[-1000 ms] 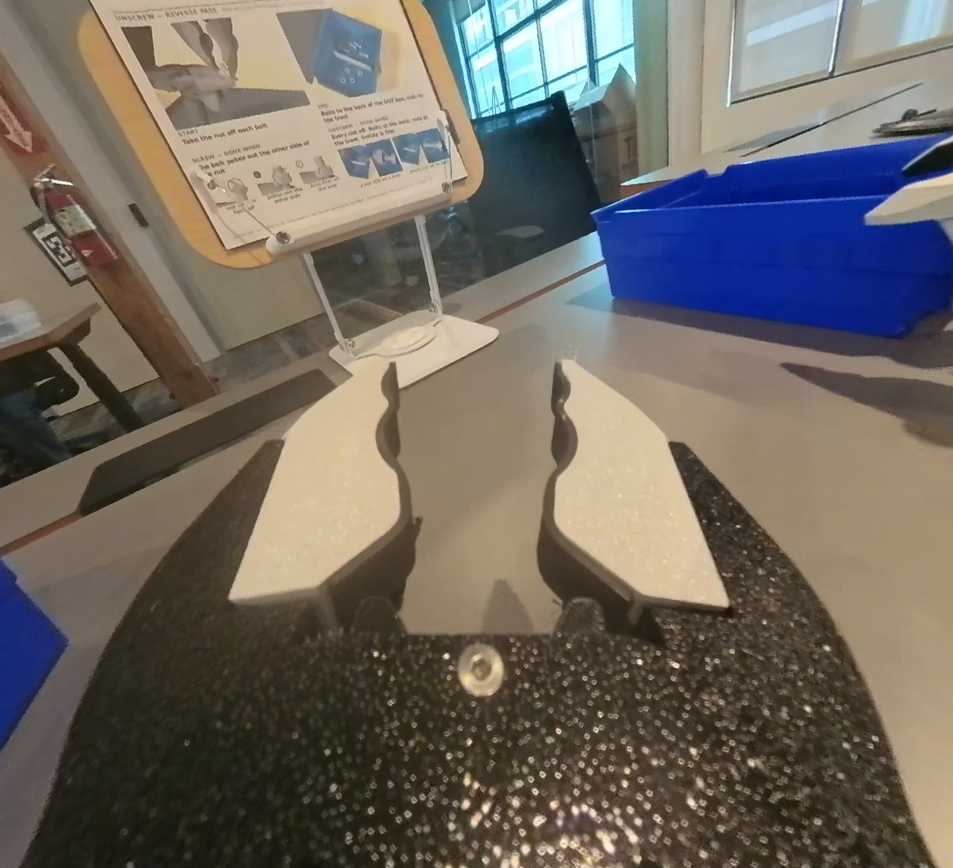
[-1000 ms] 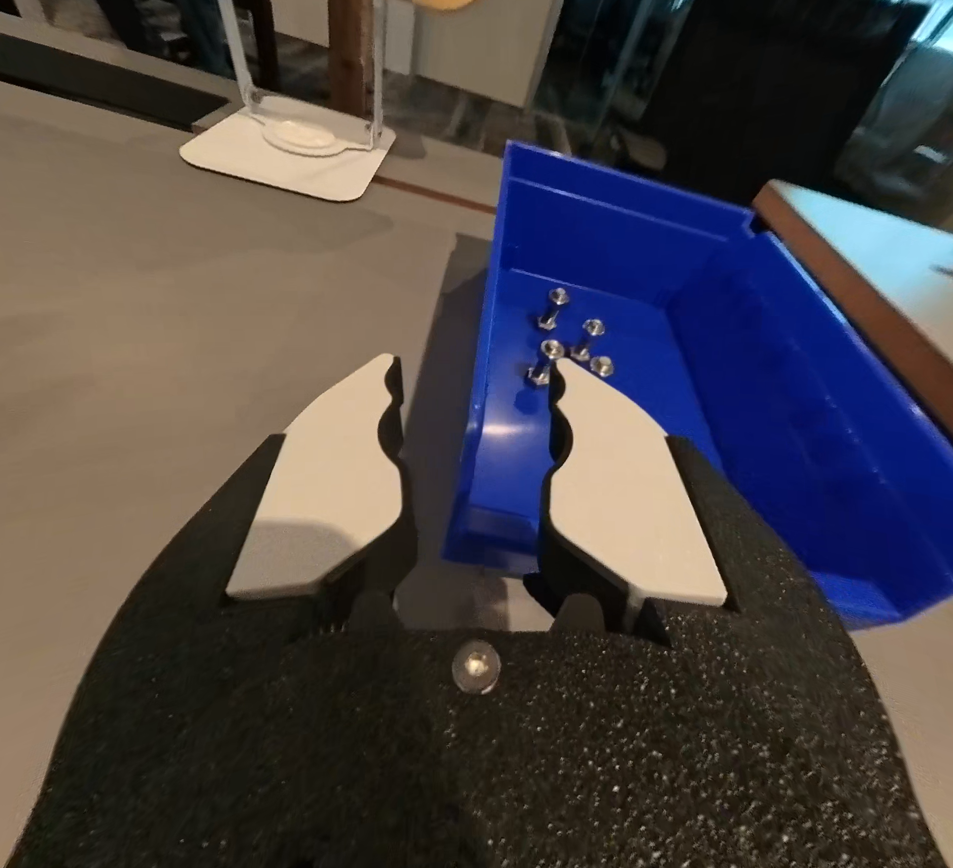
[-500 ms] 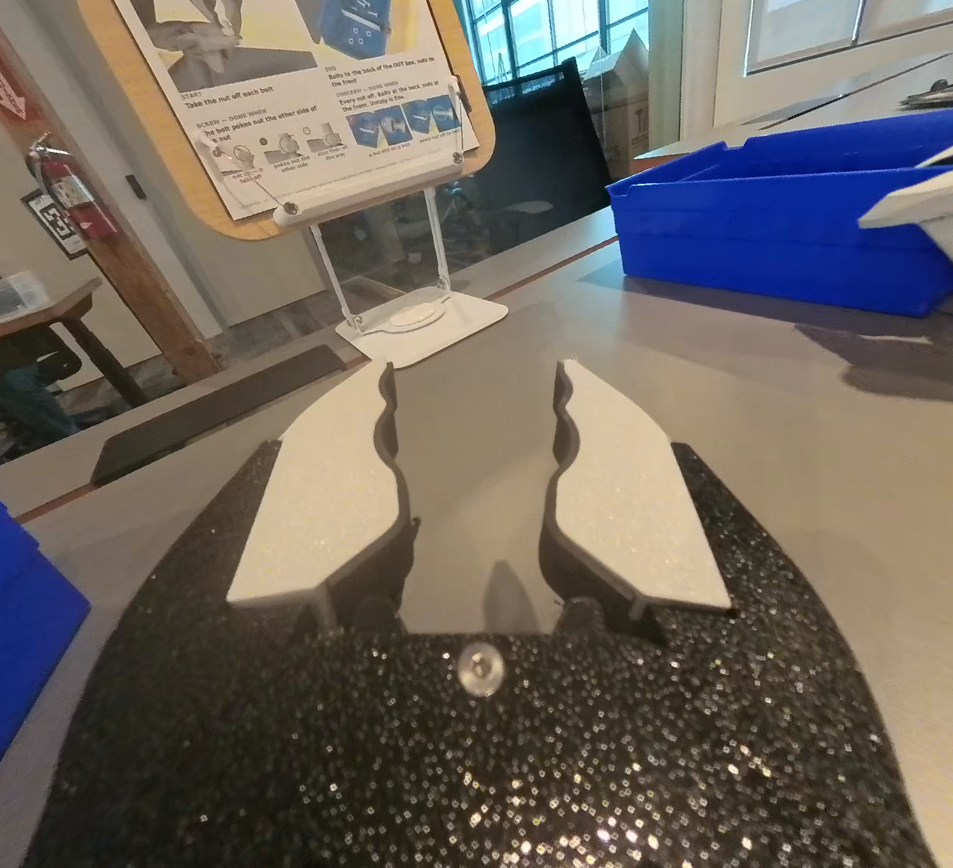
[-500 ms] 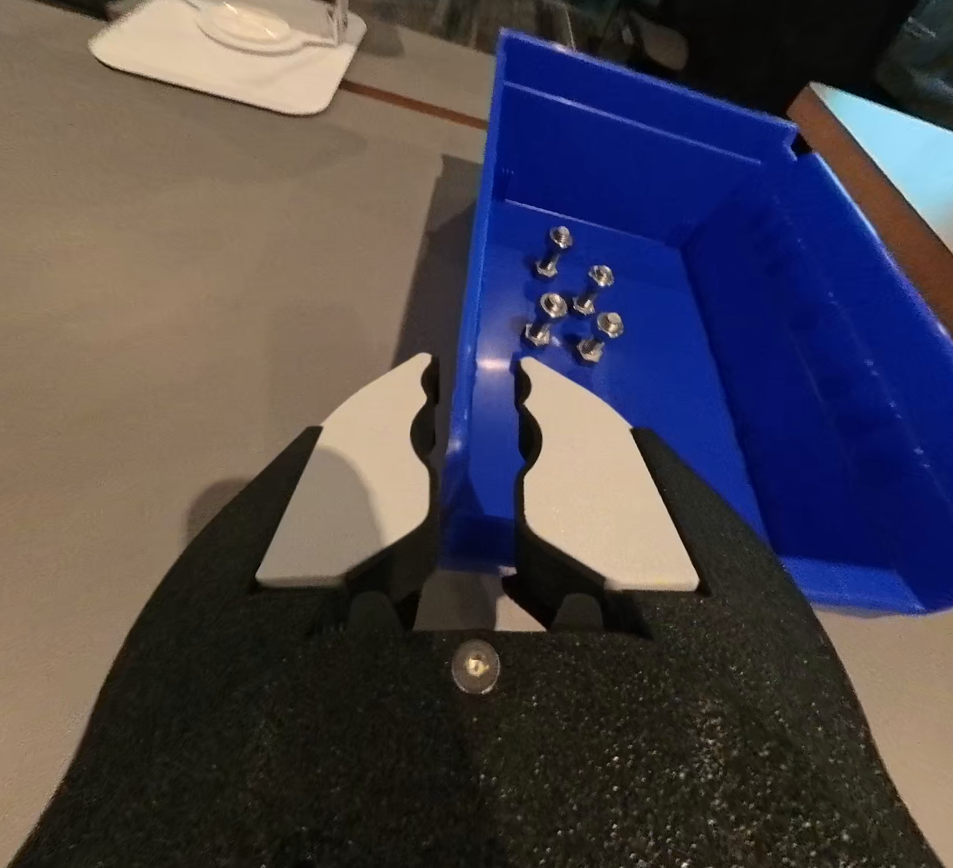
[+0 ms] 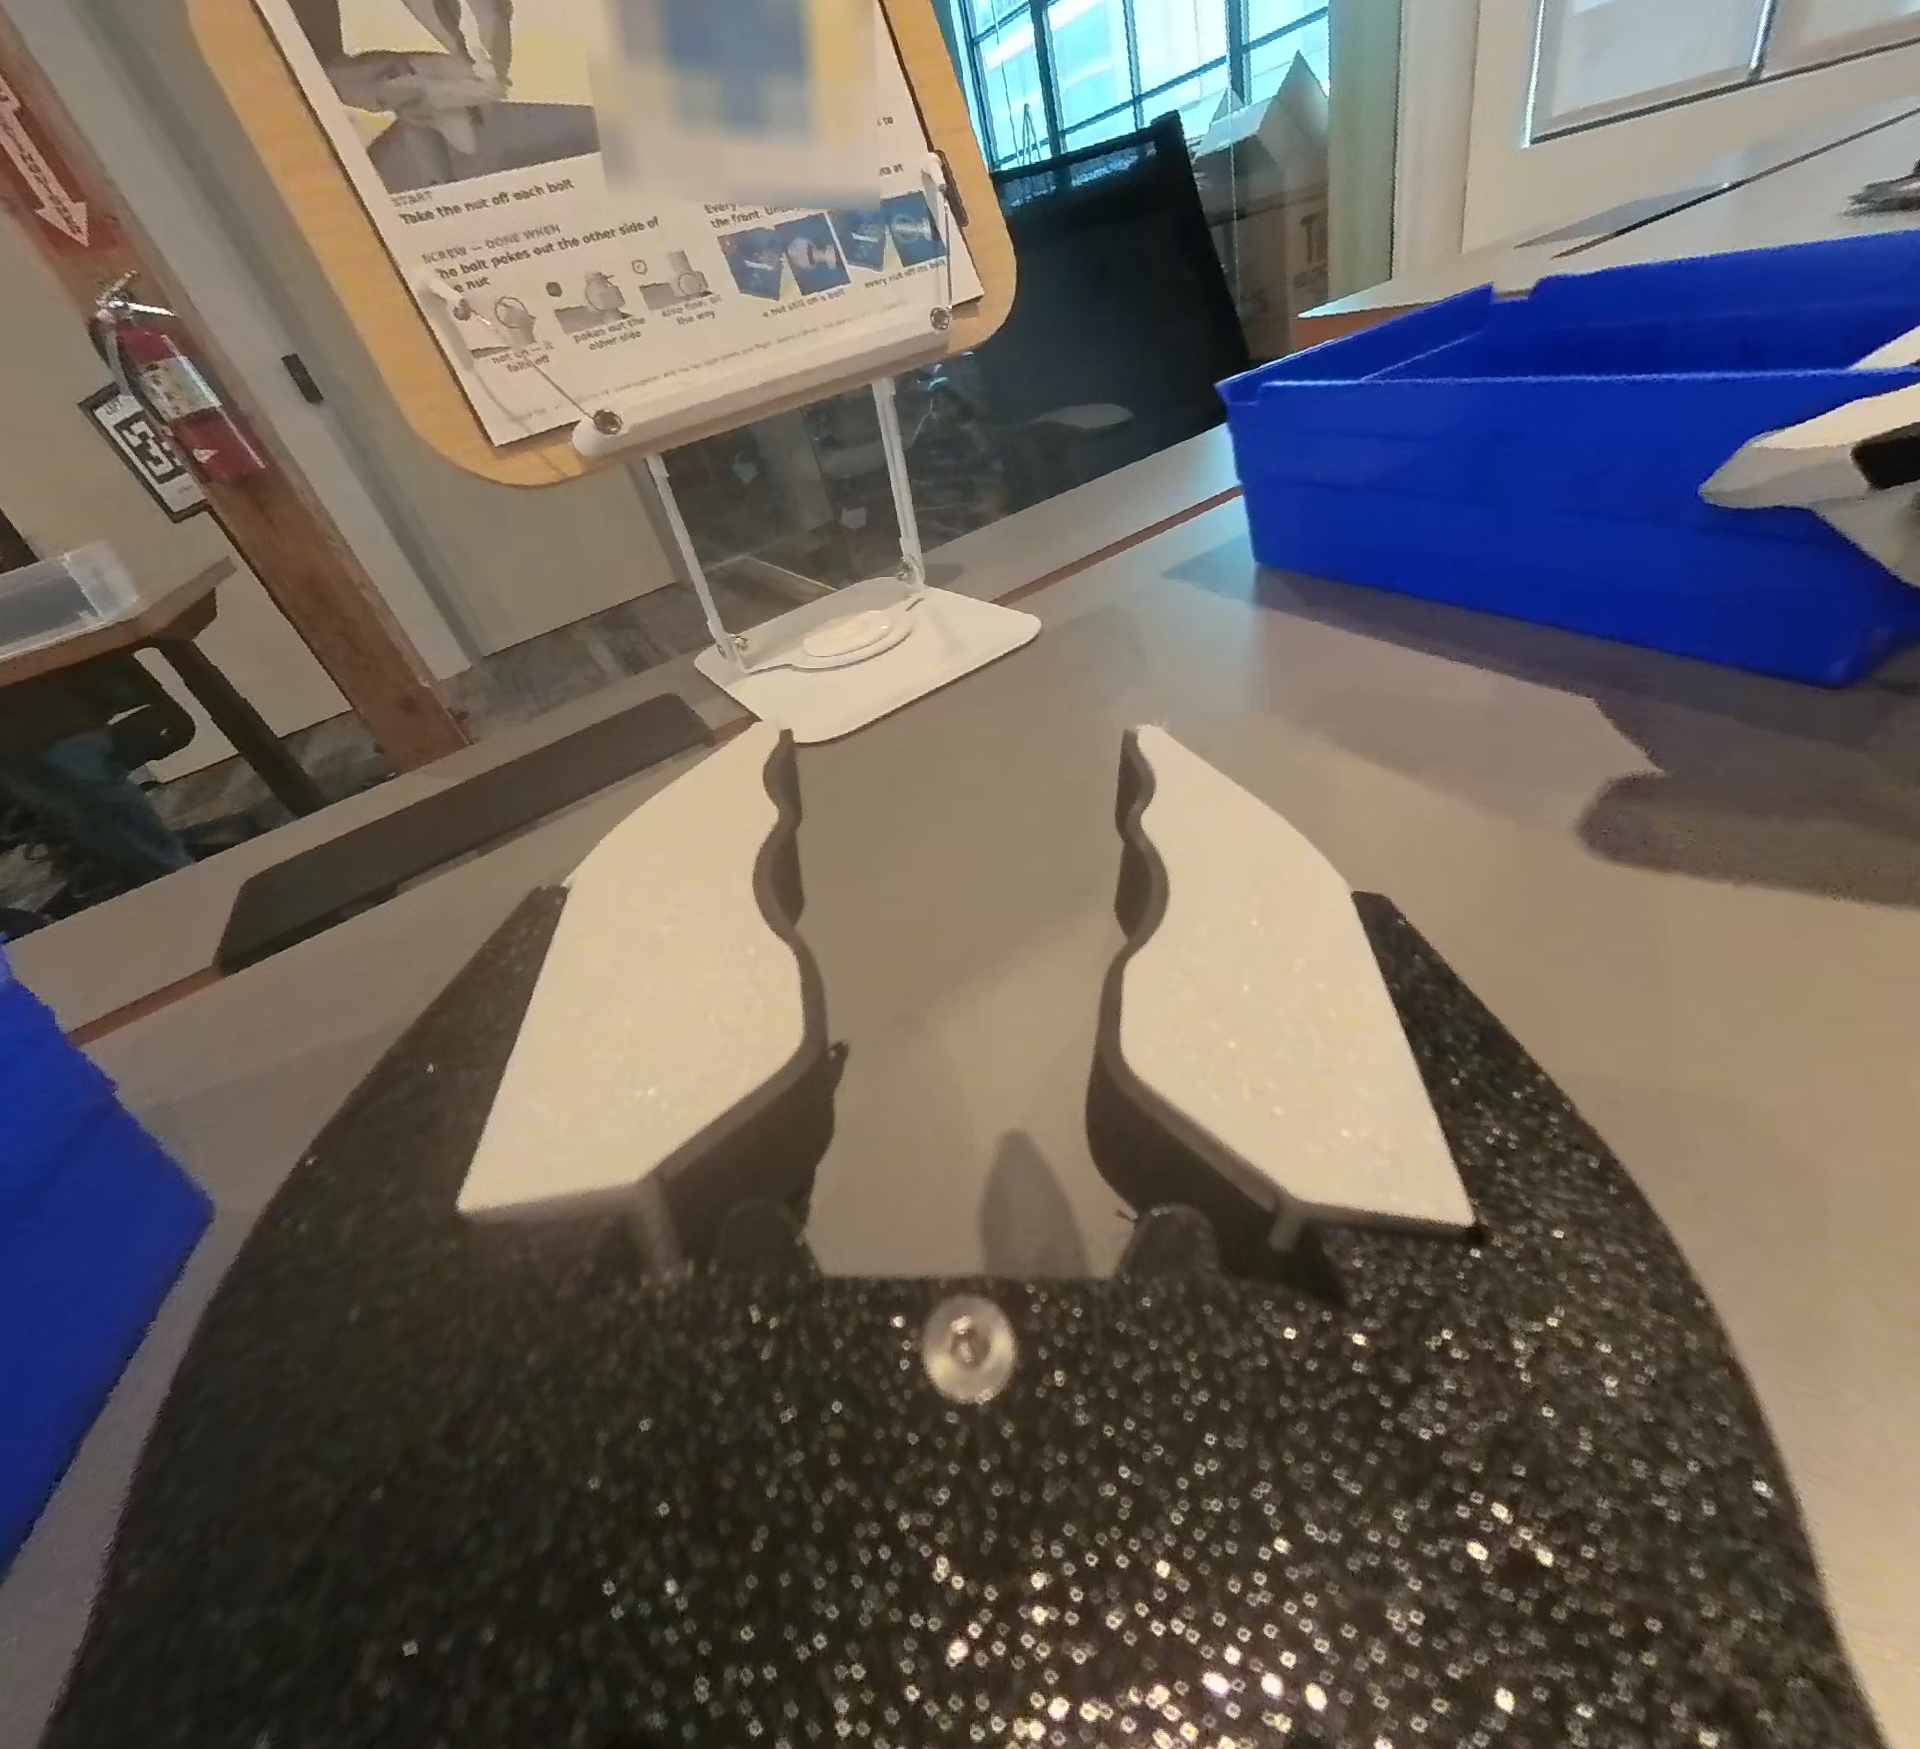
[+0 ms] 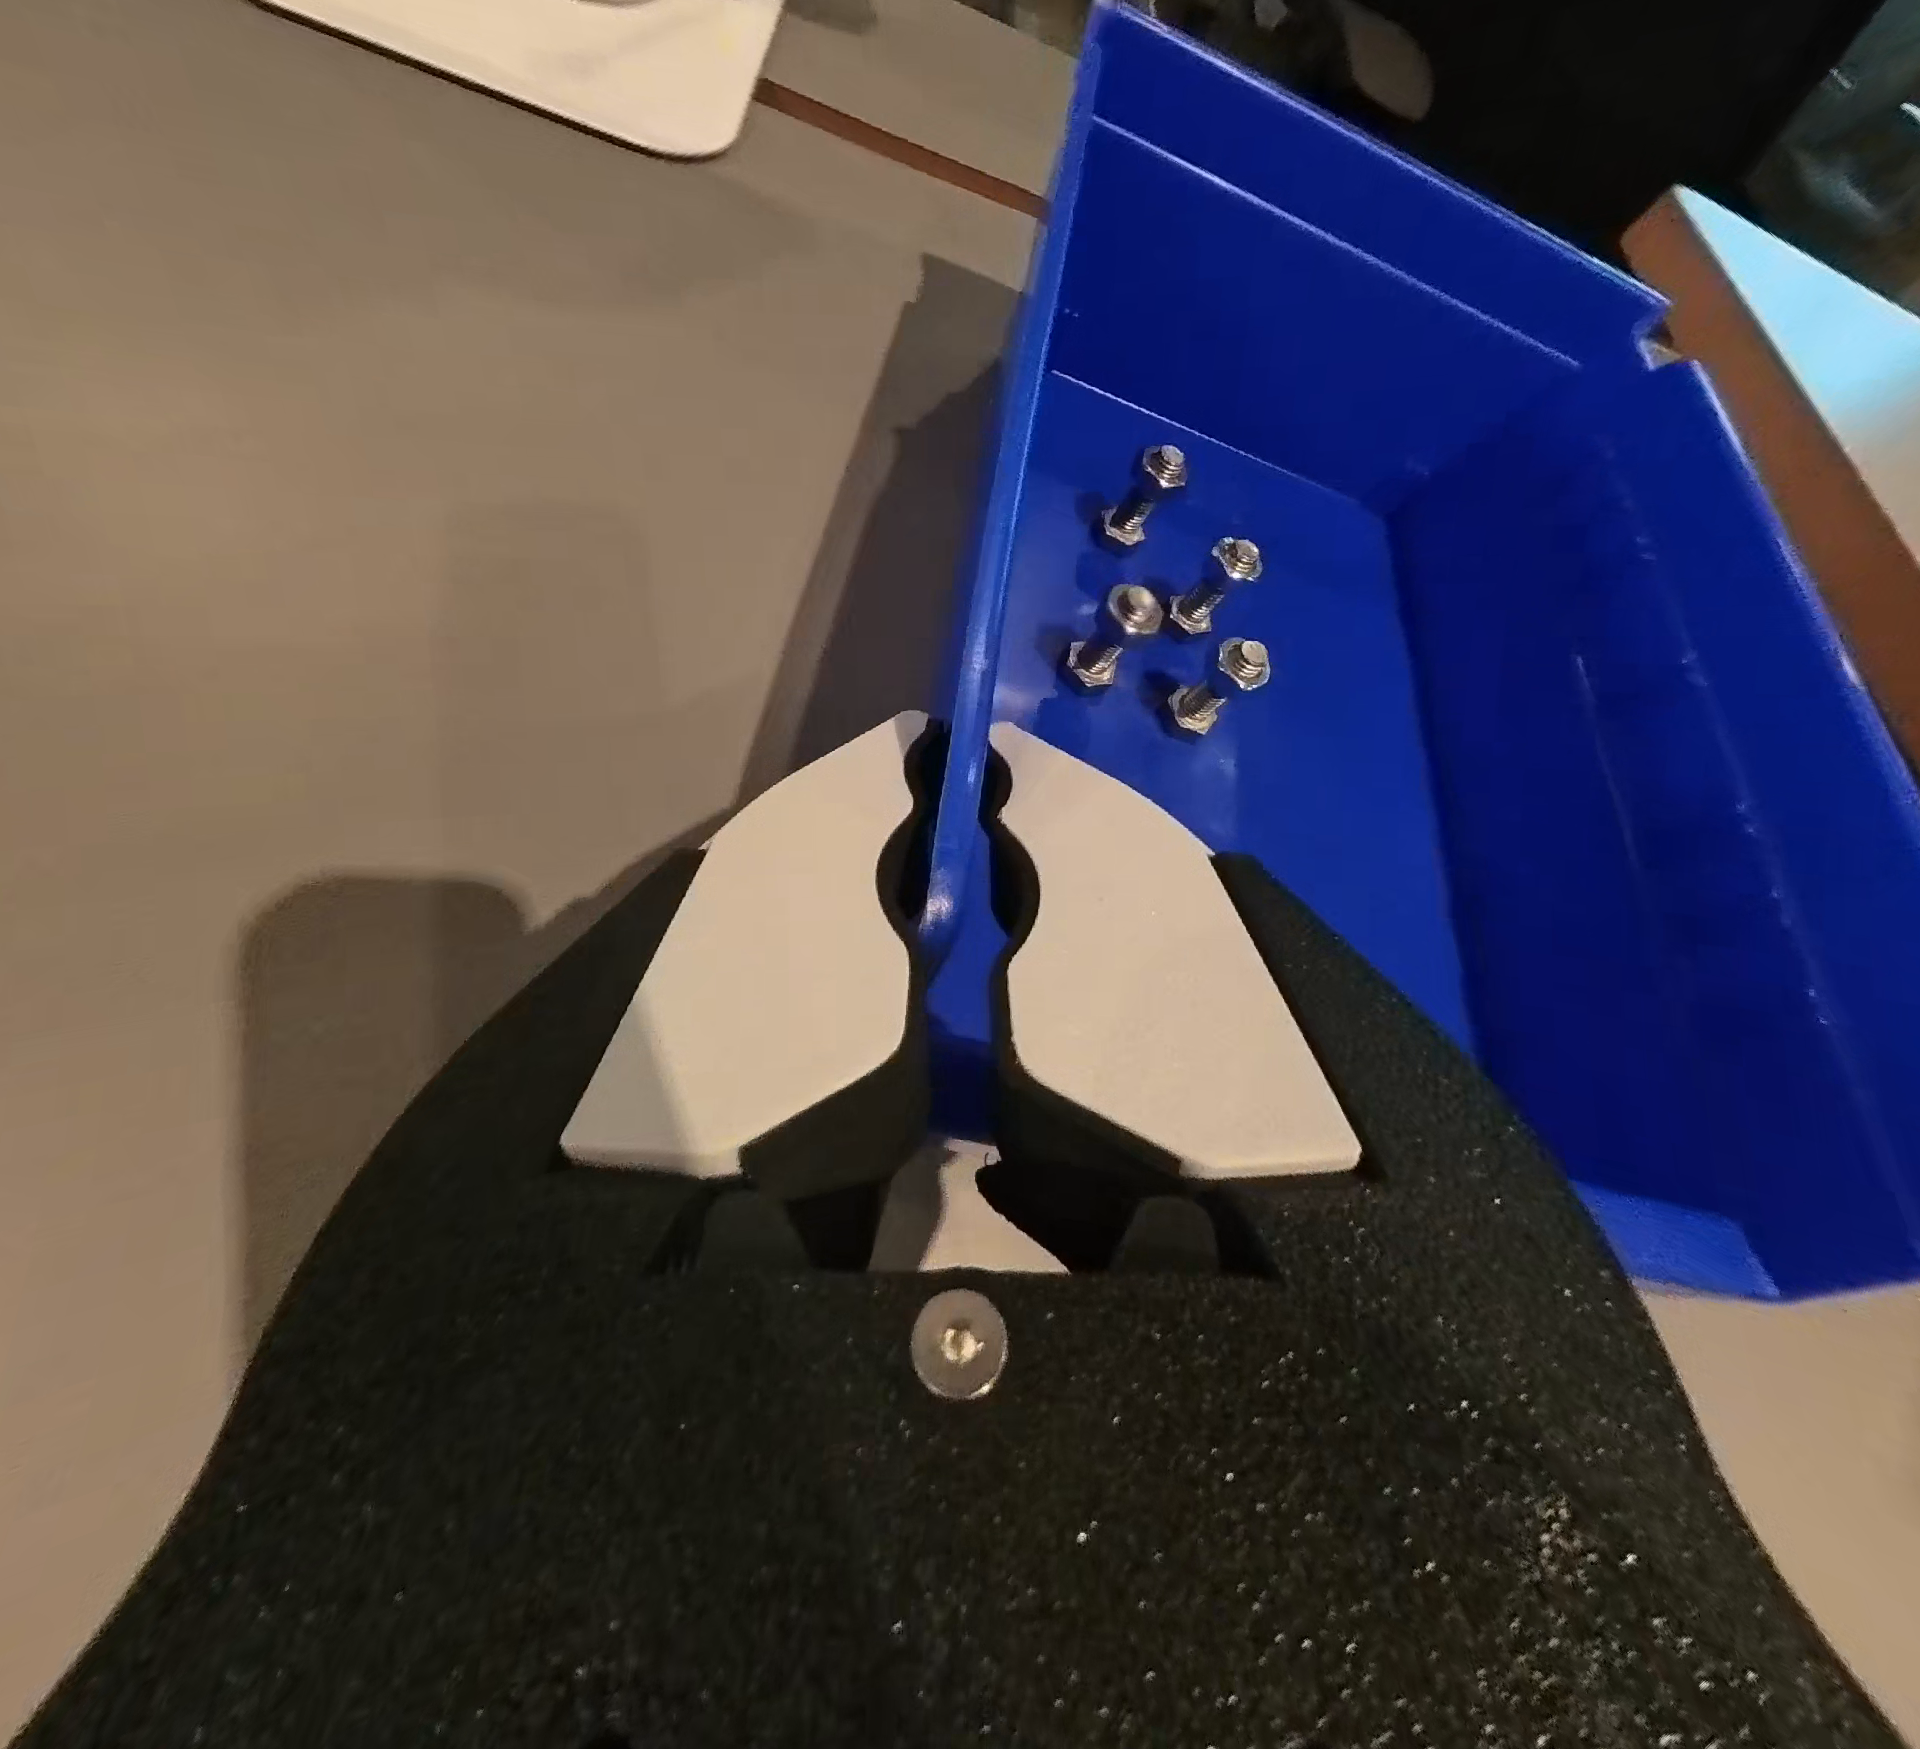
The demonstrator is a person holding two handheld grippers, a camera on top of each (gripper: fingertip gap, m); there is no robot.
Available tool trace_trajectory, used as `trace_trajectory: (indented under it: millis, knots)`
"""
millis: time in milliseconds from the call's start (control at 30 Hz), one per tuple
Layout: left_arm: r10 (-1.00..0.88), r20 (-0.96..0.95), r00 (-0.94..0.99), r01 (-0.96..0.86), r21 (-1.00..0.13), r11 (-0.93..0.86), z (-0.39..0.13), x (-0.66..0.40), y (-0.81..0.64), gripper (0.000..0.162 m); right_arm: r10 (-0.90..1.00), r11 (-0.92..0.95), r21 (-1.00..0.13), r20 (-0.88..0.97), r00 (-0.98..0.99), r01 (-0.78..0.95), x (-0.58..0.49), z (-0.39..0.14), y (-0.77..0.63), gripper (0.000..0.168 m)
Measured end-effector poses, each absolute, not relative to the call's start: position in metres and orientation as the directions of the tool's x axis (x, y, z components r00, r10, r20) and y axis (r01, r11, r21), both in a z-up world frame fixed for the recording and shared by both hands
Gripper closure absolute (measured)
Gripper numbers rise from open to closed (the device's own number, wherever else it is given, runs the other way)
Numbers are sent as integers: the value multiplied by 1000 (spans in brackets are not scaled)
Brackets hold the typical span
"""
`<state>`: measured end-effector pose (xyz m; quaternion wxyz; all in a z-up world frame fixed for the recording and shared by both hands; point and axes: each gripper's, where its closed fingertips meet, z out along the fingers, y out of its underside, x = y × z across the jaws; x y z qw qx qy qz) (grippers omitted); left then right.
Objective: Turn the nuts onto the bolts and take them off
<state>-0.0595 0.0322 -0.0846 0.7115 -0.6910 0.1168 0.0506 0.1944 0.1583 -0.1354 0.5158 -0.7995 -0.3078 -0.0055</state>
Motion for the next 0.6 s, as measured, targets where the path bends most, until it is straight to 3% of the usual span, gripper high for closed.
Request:
trace_trajectory:
  millis: [600]
  knots:
    - [-41,-238,970,-236,-970,52,-78,-73,29,104,675,-113,-828,341,654,549,85,-135,65,163]
